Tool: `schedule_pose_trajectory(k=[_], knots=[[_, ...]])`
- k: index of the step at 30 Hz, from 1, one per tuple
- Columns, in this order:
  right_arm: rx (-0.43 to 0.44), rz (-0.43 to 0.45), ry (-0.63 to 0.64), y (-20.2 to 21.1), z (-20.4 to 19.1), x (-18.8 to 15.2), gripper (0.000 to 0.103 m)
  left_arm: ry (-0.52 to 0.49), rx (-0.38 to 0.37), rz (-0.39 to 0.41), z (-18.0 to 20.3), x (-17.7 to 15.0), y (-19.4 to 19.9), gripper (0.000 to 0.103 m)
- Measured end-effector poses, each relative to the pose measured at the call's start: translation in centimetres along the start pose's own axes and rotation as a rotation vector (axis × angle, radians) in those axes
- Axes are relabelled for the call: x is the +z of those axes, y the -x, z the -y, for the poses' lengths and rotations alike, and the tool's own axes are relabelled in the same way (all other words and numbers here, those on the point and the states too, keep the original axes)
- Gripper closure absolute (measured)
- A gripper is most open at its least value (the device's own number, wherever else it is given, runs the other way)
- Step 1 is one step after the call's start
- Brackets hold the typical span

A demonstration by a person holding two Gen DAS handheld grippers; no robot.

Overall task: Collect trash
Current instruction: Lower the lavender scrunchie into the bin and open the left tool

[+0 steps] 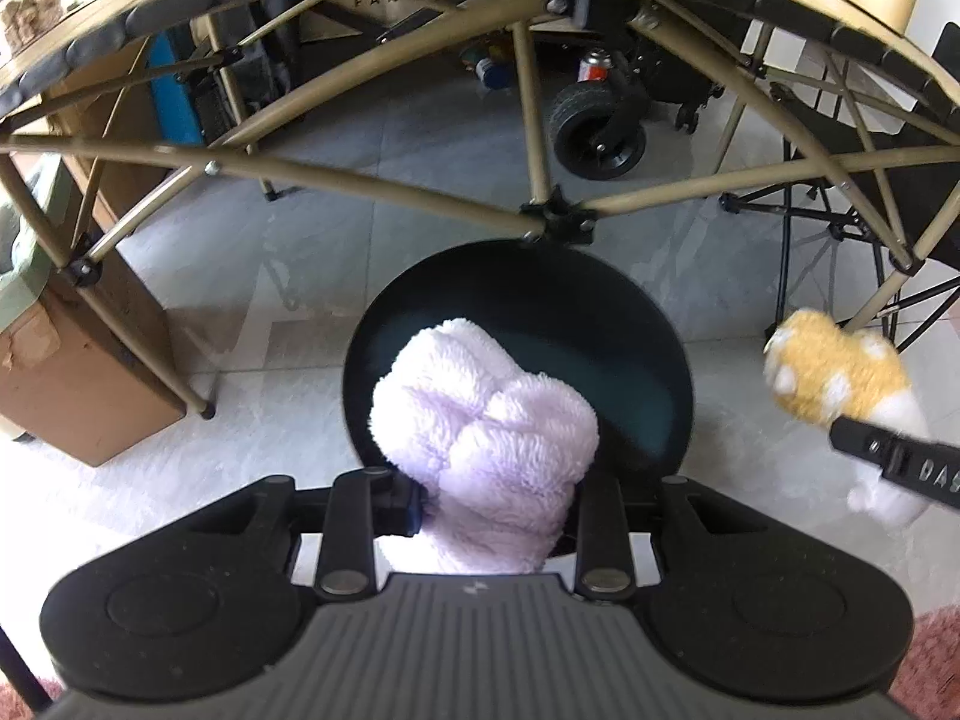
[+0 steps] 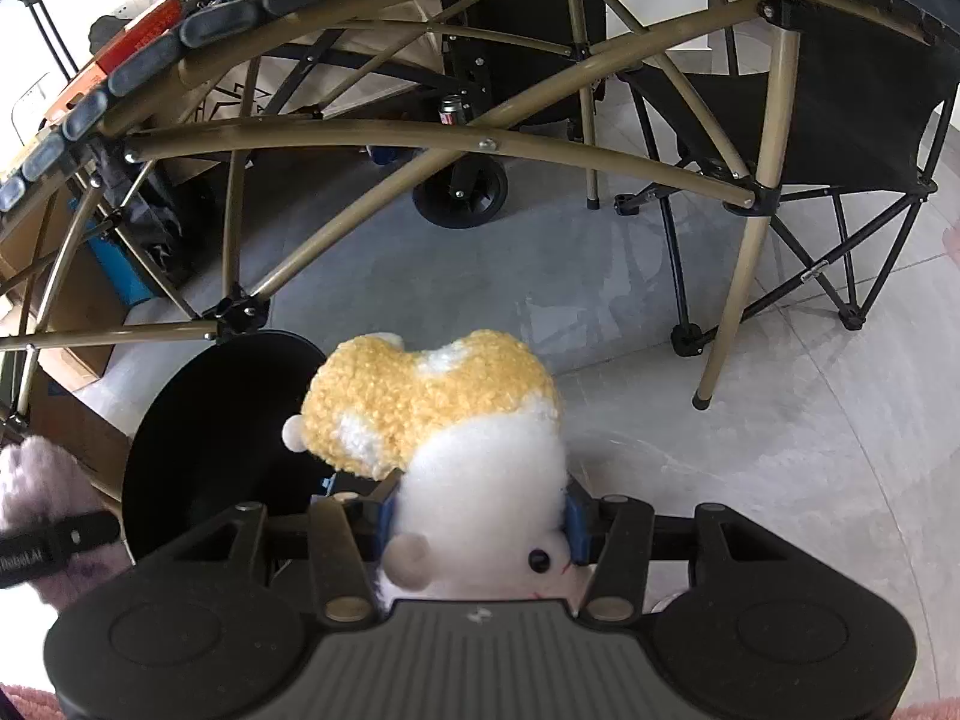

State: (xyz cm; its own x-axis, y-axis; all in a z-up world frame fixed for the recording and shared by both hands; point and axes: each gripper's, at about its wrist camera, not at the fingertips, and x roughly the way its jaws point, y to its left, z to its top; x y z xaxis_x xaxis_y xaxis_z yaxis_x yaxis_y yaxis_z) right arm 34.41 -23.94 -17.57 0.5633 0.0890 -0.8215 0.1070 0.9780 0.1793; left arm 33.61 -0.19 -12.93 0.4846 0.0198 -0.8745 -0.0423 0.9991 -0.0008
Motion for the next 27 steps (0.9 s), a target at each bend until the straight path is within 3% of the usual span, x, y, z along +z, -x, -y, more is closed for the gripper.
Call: schedule_pose_trajectory(k=[10, 27], knots=[[-0.013, 0.006, -0.024, 0.1, 1.0, -0.1, 0.054, -0.005, 0.008, -0.021, 2.0, 2.5, -1.0, 0.072], [-0.039, -0.012, -0.037, -0.4, 2.4, -0.8, 0.054, 0.105, -0.011, -0.138, 3.3, 4.8, -4.2, 0.072]])
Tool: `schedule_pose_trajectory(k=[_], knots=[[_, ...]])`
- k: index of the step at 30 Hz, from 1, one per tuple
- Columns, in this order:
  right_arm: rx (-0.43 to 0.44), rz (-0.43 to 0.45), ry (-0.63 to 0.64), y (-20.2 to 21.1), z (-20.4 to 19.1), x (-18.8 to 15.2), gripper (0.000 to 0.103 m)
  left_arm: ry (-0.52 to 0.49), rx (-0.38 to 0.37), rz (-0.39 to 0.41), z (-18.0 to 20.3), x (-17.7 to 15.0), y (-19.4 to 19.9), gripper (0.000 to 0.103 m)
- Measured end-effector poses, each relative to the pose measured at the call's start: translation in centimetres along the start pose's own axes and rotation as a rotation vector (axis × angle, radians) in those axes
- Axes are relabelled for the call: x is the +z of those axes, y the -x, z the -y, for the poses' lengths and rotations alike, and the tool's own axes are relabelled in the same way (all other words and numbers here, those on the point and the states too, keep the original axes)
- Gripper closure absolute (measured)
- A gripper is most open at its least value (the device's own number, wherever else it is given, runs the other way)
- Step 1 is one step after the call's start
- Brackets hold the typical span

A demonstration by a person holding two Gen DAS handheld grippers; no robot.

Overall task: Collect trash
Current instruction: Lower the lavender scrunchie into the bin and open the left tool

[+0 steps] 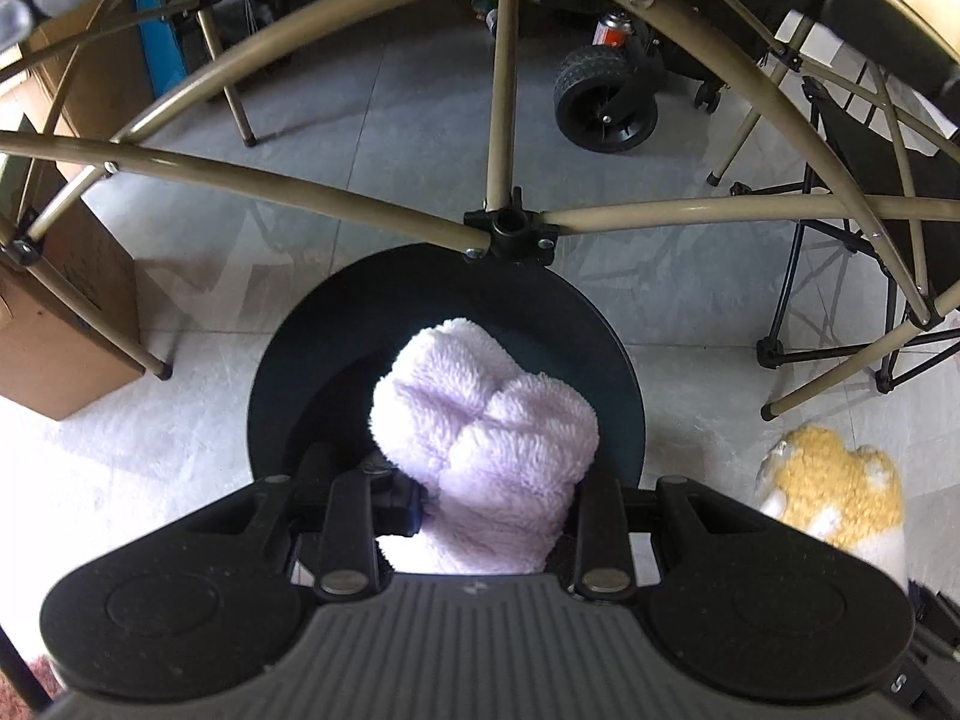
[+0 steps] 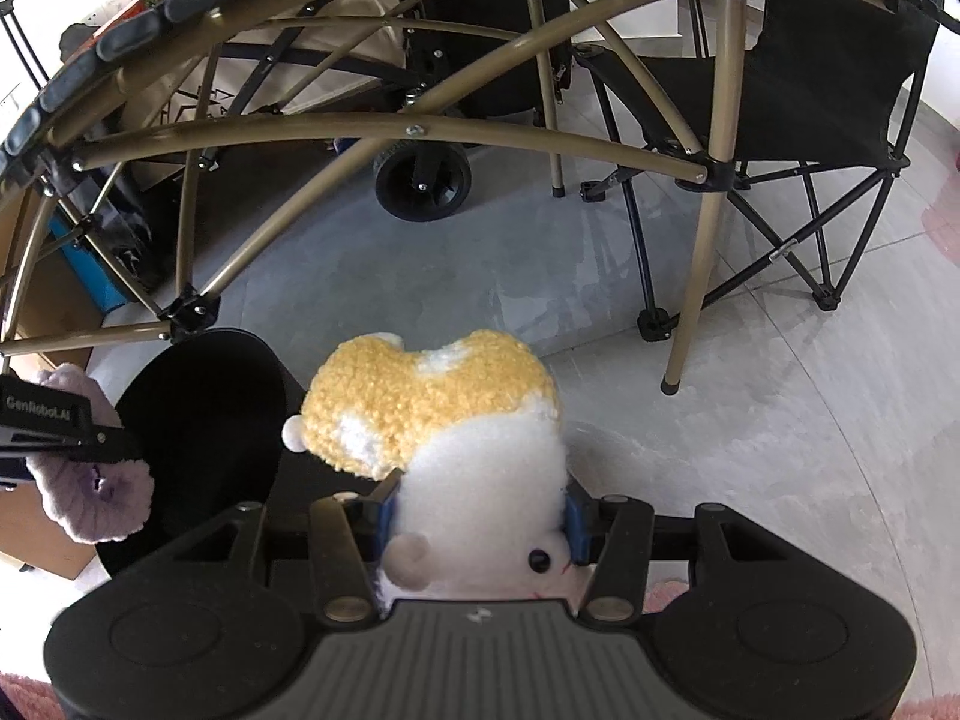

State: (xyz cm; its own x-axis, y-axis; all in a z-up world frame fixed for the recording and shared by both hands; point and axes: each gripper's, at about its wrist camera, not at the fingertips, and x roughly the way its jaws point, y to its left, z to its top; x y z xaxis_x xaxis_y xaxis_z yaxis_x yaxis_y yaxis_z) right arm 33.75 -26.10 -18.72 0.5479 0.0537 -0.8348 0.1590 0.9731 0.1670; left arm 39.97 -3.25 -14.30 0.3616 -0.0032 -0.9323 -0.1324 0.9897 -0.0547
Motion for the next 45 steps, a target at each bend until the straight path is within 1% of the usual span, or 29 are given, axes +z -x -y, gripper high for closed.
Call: schedule_pose_trajectory(k=[9, 19, 23, 26, 27, 28, 29, 30, 31, 32, 33, 34, 39, 45], knots=[[-0.005, -0.013, 0.0, -0.5, 0.3, -0.2, 0.054, 0.044, 0.012, -0.068, 0.5, 0.6, -2.6, 0.072], [0.003, -0.016, 0.02, -0.6, 0.0, -0.1, 0.054, 0.058, 0.062, -0.152, 0.2, 0.3, -5.7, 0.072], [0.007, -0.018, 0.025, -0.7, 0.0, 0.0, 0.054, 0.057, 0.066, -0.166, 0.2, 0.1, -6.2, 0.071], [0.009, -0.02, 0.027, -0.8, 0.0, 0.0, 0.054, 0.051, 0.066, -0.161, 0.3, 0.2, -6.1, 0.068], [0.009, -0.021, 0.028, -0.8, 0.0, 0.0, 0.054, 0.047, 0.071, -0.155, 0.4, 0.2, -6.0, 0.063], [0.009, -0.022, 0.029, -0.8, 0.1, 0.0, 0.054, 0.046, 0.077, -0.15, 0.5, 0.2, -5.8, 0.055], [0.009, -0.023, 0.029, -0.8, 0.1, 0.0, 0.054, 0.045, 0.08, -0.145, 0.5, 0.2, -5.7, 0.051], [0.008, -0.022, 0.03, -0.8, 0.0, 0.0, 0.054, 0.045, 0.077, -0.143, 0.7, 0.2, -5.6, 0.039], [0.008, -0.022, 0.029, -0.8, 0.0, 0.0, 0.054, 0.047, 0.073, -0.143, 0.7, 0.2, -5.5, 0.023], [0.008, -0.022, 0.029, -0.8, 0.0, 0.0, 0.054, 0.051, 0.071, -0.143, 0.7, 0.2, -5.4, 0.015], [0.009, -0.022, 0.029, -0.8, 0.0, 0.0, 0.054, 0.051, 0.069, -0.146, 0.7, 0.2, -5.4, 0.002], [0.009, -0.022, 0.029, -0.8, 0.0, 0.0, 0.054, 0.051, 0.069, -0.148, 0.7, 0.2, -5.3, 0.0], [0.01, -0.023, 0.033, -0.8, 0.1, 0.0, 0.054, 0.048, 0.077, -0.165, 0.6, 0.3, -5.5, 0.0], [0.009, -0.021, 0.034, -0.7, 0.2, 0.2, 0.054, 0.047, 0.076, -0.164, 0.6, 0.2, -5.3, 0.0]])
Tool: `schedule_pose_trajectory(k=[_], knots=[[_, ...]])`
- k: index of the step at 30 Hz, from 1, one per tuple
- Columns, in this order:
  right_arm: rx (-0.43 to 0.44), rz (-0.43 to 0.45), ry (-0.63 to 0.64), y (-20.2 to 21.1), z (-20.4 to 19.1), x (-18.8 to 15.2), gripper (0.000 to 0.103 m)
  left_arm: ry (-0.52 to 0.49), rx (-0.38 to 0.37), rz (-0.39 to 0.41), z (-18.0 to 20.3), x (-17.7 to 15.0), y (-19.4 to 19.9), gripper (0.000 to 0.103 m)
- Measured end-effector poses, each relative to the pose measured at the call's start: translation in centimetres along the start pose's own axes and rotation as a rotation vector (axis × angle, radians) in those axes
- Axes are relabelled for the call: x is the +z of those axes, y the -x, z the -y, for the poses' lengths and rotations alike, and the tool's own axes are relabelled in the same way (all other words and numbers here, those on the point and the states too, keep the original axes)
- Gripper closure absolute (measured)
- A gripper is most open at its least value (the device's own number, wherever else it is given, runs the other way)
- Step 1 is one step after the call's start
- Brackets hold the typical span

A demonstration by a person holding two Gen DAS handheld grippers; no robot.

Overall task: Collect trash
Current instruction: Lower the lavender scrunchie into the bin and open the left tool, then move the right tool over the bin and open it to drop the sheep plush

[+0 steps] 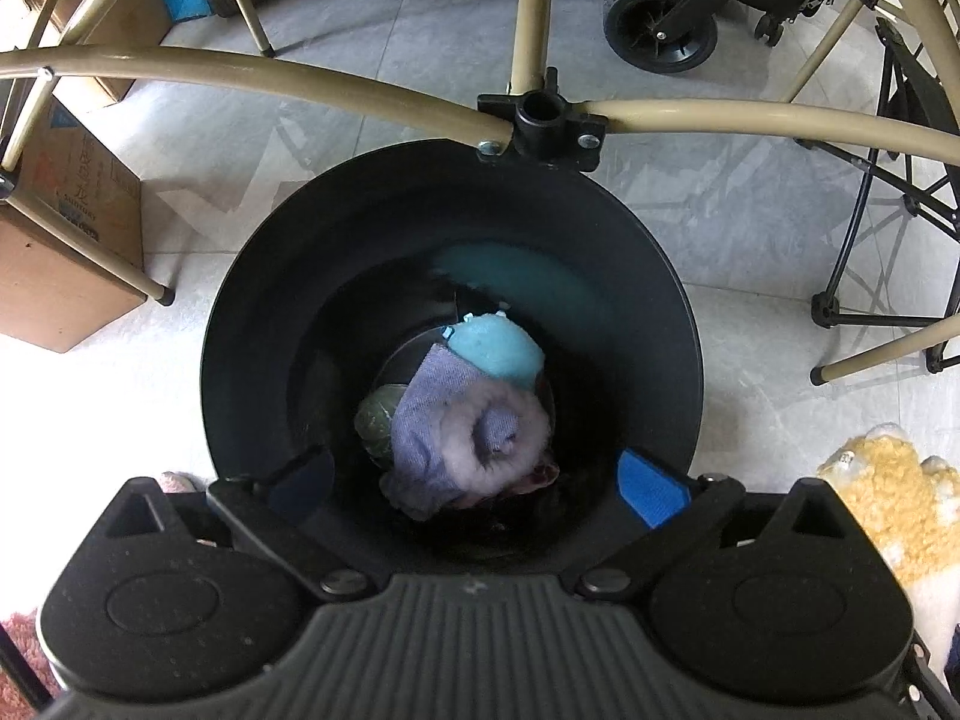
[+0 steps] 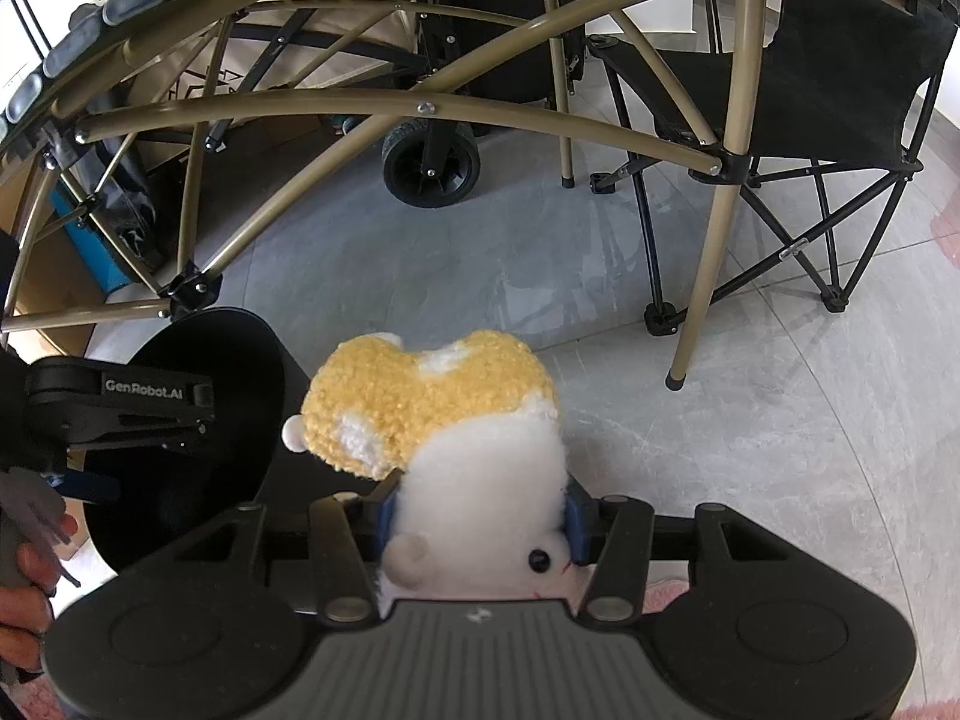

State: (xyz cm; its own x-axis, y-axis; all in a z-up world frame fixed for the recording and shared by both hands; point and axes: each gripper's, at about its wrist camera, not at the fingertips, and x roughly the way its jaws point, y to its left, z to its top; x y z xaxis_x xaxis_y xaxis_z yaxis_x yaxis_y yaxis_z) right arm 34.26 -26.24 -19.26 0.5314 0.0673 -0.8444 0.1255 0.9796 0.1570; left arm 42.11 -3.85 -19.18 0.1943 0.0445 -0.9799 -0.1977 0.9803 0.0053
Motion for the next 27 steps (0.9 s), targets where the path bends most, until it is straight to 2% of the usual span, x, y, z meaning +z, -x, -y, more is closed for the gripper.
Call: schedule_pose_trajectory(k=[14, 27], knots=[[0.01, 0.015, 0.024, 0.4, -1.2, 0.0, 0.054, -0.016, -0.008, 0.02, -1.0, -0.2, 0.7, 0.0], [0.049, 0.039, 0.106, 0.9, -5.7, 0.3, 0.054, 0.005, -0.017, 0.066, -5.3, -0.5, 2.9, 0.0]])
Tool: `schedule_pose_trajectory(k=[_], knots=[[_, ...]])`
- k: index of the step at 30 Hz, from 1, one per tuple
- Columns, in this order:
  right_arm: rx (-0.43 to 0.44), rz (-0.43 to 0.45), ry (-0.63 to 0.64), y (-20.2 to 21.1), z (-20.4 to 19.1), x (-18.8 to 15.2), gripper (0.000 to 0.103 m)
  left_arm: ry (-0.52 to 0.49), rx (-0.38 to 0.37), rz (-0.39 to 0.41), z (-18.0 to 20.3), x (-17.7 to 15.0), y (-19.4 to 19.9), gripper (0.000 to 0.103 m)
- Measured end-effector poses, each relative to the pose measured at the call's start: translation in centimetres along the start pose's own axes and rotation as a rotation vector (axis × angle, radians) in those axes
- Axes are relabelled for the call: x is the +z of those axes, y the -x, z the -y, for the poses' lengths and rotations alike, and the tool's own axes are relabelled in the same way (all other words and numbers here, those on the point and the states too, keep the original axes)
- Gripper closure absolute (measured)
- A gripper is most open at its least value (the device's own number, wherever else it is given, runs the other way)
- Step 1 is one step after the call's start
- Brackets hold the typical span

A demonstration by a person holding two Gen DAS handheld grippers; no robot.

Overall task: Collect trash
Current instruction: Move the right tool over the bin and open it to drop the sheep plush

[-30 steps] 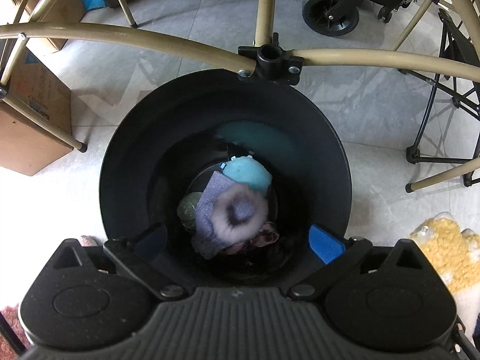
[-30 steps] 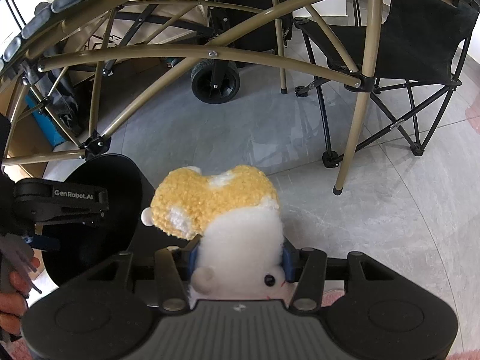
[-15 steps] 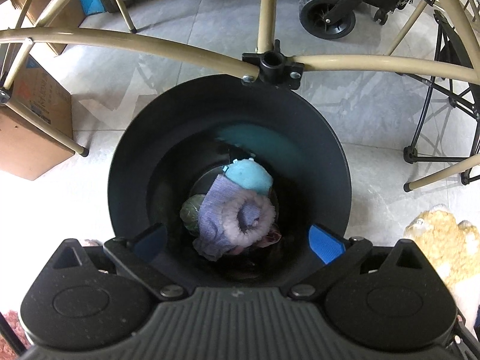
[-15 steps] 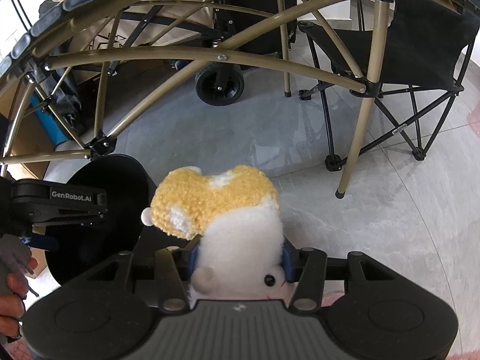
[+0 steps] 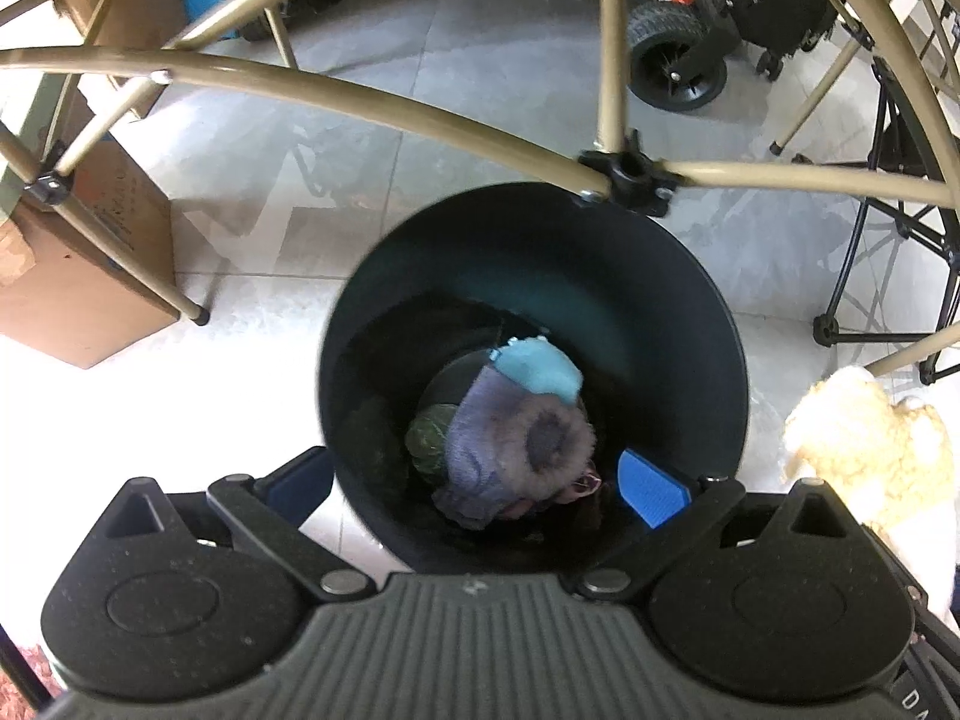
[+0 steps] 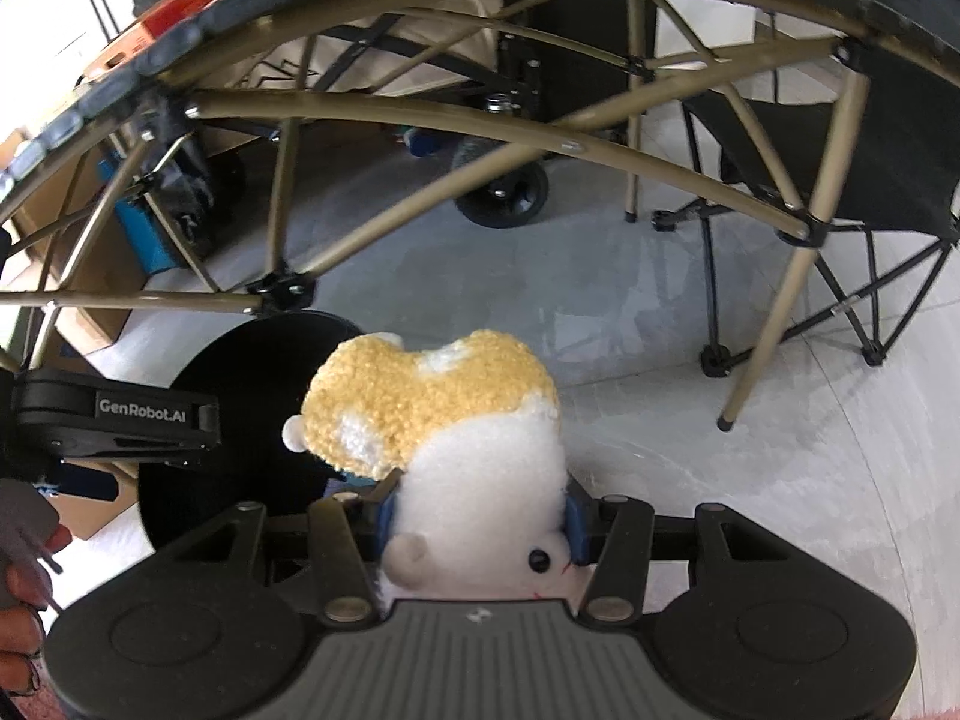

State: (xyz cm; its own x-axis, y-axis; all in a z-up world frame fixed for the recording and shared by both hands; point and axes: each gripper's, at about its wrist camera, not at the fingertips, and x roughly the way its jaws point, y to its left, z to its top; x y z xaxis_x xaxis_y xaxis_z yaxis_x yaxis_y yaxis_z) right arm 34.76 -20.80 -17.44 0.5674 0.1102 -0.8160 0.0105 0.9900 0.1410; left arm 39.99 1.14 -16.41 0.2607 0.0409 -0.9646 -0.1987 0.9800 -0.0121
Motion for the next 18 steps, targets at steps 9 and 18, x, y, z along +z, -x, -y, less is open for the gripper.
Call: schedule_pose_trajectory(k=[9, 18], knots=[[0.033, -0.002, 0.067, -0.4, -4.4, 0.4, 0.054, 0.036, 0.017, 0.04, -4.4, -0.4, 1.2, 0.0], [0.053, -0.02, 0.137, -1.5, -8.9, 0.7, 0.054, 0.084, 0.023, 0.044, -8.7, -0.8, 1.6, 0.0]])
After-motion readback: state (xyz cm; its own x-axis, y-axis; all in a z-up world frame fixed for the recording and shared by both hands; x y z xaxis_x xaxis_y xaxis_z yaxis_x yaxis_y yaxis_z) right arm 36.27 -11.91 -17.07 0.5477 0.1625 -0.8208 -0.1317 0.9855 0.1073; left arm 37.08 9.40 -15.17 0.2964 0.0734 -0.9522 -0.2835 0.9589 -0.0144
